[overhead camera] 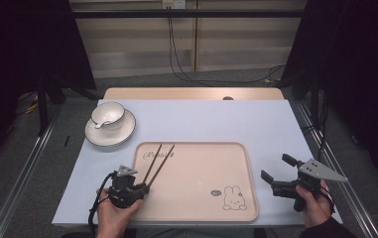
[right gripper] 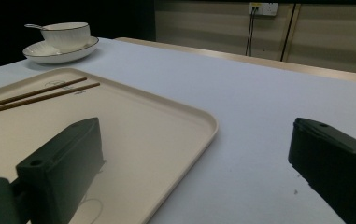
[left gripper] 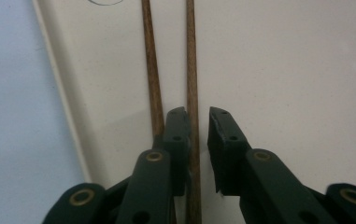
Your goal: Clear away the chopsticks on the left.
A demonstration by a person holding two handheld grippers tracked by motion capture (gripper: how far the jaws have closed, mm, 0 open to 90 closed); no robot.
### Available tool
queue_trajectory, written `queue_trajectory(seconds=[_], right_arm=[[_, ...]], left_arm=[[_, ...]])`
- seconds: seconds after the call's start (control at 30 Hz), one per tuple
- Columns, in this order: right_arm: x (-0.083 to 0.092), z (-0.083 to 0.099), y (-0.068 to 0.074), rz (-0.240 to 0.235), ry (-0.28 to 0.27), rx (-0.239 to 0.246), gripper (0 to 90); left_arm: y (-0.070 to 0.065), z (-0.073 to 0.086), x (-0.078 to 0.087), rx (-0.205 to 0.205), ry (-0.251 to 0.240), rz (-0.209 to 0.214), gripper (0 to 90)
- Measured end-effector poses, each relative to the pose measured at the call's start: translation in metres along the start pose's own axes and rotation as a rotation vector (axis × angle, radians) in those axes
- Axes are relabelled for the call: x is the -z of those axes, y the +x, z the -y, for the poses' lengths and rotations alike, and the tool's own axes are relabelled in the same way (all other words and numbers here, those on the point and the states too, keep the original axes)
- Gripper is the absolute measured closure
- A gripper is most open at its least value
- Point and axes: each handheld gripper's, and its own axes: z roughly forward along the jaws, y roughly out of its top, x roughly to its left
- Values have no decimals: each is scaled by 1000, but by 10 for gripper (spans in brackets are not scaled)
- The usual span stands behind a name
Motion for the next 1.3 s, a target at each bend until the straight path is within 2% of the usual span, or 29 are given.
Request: queue_trajectory(seconds=[0.17,0.2,0.23,0.27,0.33,0.37,0.4,0.47,0.5,0.53,0.6,0.63,0.7,0.73,0.83,0.87,0.9,0.93,1.03,1.1,1.17,1.23,1.3], right_arm=[[0,0,0,-2,3,2,29],[0,0,0,-2,0,0,29],[0,0,0,-2,0,0,29],[0,0,0,-5,1,2,29],[0,0,0,-7,-3,2,29],[0,0,0,-4,-4,5,29],[0,0,0,-4,-3,3,29],[1,0,0,-5,-5,1,29],[1,0,0,-6,-5,1,29],[1,0,0,-2,-8,0,29],[1,0,0,2,-11,1,29],[1,0,0,0,-11,-3,29],[1,0,0,1,-12,0,29],[2,0,-1,-2,-11,1,29],[2,0,-1,0,-10,-2,29],[2,0,-1,2,-11,0,29],[2,0,-1,4,-11,-2,29],[2,0,0,3,-10,-4,29],[3,0,1,5,-9,-8,29],[4,0,1,9,-12,-5,29],[4,0,1,12,-13,-5,29],[3,1,0,4,-4,-2,29],[2,1,0,1,-2,0,28]], left_arm=[[-2,-1,1,-9,-19,28,698],[-2,-1,2,-16,-18,28,635],[-3,-1,3,-18,-25,32,635],[-5,-1,4,-28,-44,52,620],[-9,-2,7,-75,-60,43,562],[-10,-3,9,-94,-84,43,501],[-9,-4,12,-97,-113,76,447],[-9,-5,15,-106,-165,86,315],[-6,-6,18,-107,-180,100,254],[-2,-6,21,-108,-198,97,196],[5,-6,29,-100,-261,101,104],[10,-5,33,-110,-294,112,79],[20,-3,43,-120,-355,116,47],[28,-1,48,-138,-378,122,24],[44,7,57,-204,-402,115,22],[51,10,60,-210,-419,112,22],[58,13,64,-203,-430,109,22],[65,15,68,-173,-459,101,22],[79,20,76,-164,-480,53,22],[87,25,79,-143,-508,59,21],[92,26,82,-87,-546,79,21],[91,26,85,-89,-569,70,21],[90,26,82,-104,-538,87,21]])
